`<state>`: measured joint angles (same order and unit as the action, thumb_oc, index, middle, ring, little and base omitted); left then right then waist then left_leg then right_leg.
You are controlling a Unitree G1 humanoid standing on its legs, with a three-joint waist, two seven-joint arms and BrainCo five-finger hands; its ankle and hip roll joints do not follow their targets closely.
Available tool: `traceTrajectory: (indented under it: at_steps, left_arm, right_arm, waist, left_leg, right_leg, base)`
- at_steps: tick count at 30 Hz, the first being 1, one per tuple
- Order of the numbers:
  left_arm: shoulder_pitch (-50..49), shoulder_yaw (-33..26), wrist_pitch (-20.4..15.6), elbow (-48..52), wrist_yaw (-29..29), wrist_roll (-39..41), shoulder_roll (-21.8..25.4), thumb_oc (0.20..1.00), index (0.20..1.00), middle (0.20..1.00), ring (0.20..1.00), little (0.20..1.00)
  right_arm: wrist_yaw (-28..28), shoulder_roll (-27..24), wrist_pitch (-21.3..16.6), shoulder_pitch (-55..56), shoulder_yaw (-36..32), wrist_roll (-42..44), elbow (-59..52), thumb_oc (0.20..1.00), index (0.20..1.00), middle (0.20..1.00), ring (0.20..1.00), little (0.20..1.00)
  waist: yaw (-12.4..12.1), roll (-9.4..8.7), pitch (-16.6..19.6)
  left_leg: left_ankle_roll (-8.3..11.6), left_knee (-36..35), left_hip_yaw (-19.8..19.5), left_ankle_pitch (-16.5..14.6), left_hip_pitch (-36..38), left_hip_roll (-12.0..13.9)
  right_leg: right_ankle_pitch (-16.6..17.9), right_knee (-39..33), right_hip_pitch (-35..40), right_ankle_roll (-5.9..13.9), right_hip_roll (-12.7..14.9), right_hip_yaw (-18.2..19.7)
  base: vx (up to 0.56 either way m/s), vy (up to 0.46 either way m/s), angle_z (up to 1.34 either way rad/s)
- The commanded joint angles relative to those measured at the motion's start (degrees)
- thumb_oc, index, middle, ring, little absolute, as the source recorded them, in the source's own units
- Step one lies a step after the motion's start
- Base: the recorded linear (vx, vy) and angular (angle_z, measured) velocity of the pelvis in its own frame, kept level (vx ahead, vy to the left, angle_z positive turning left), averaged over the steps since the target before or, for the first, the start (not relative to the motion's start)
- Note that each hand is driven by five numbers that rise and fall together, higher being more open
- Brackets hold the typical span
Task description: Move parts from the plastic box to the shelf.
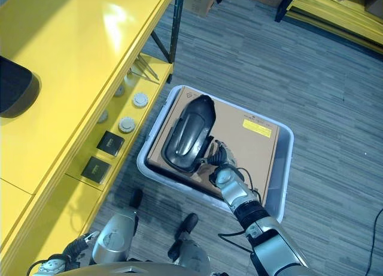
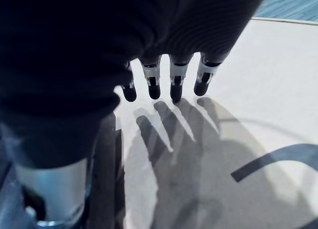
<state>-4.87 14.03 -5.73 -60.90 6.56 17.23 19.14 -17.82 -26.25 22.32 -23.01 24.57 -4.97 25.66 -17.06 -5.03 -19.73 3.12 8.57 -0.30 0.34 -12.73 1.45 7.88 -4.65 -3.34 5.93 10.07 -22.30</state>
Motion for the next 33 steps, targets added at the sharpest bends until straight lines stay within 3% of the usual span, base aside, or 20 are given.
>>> traceTrajectory:
  at_steps: [1, 14, 22, 24, 33]
  left_arm:
    - [0.42, 3.08, -0.46, -0.63, 0.0, 1.48, 0.02, 1.0, 1.0, 1.0, 1.0, 1.0]
    - [1.29, 3.66, -1.74, 0.04, -0.19, 1.65, 1.44, 1.0, 1.0, 1.0, 1.0, 1.0]
    - [0.4, 2.46, -7.41, 6.51, 0.23, 3.17, 1.75, 1.0, 1.0, 1.0, 1.0, 1.0]
    - [0.24, 1.67, -7.43, 10.26, 1.05, 5.52, 1.83, 1.0, 1.0, 1.0, 1.0, 1.0]
    - [-1.58, -0.9, 1.97, 43.97, 7.68, 18.28, 6.17, 1.0, 1.0, 1.0, 1.0, 1.0]
  right_arm:
    - [-0.32, -1.69, -0.03, -1.2, 3.25, -2.21, 1.33, 0.2, 0.2, 0.2, 0.2, 0.2]
    - [-2.67, -2.68, -2.14, -1.74, 2.87, 1.55, 3.46, 0.2, 0.2, 0.2, 0.2, 0.2]
    - [-5.48, -3.09, -2.63, 1.67, 0.05, 5.26, 1.88, 0.2, 0.2, 0.2, 0.2, 0.2]
    - [-6.5, -3.11, -2.73, 2.45, -0.54, 5.87, 1.59, 0.2, 0.2, 0.2, 0.2, 0.2]
    - [-12.58, -4.37, -2.72, 9.11, -7.55, 8.16, -3.9, 0.2, 0.2, 0.2, 0.2, 0.2]
  waist:
    - [-1.51, 1.94, 2.1]
    - [-1.88, 1.05, 1.08]
    - [-0.91, 1.72, 3.68]
    - [-0.79, 2.12, 4.21]
    - [-0.26, 4.71, 8.6]
  left_leg:
    - [-1.35, -3.69, -2.29, -0.91, -0.81, -1.19]
    - [-1.72, -3.11, -2.44, -1.39, -1.19, -1.18]
    - [-1.7, -3.83, -1.16, -1.53, 1.49, -0.82]
    - [-1.62, -3.97, -0.83, -1.83, 2.6, -0.67]
    - [-1.64, -5.9, -0.59, -1.64, 8.0, -0.4]
  right_leg:
    - [-5.76, 5.09, -0.91, 3.97, 1.03, 1.37]
    - [-5.58, 5.85, -1.39, 4.36, 0.85, 1.44]
    - [-5.7, 5.62, 0.45, 4.44, 1.14, 1.57]
    - [-5.87, 5.66, 1.22, 4.44, 1.16, 1.76]
    - [-5.85, 4.65, 5.44, 4.21, 1.7, 1.95]
  base:
    - [-0.03, -0.001, 0.0]
    - [0.0, -0.017, 0.03]
    - [0.06, -0.051, -0.03]
    - [0.08, -0.038, -0.02]
    - [0.11, -0.045, -0.04]
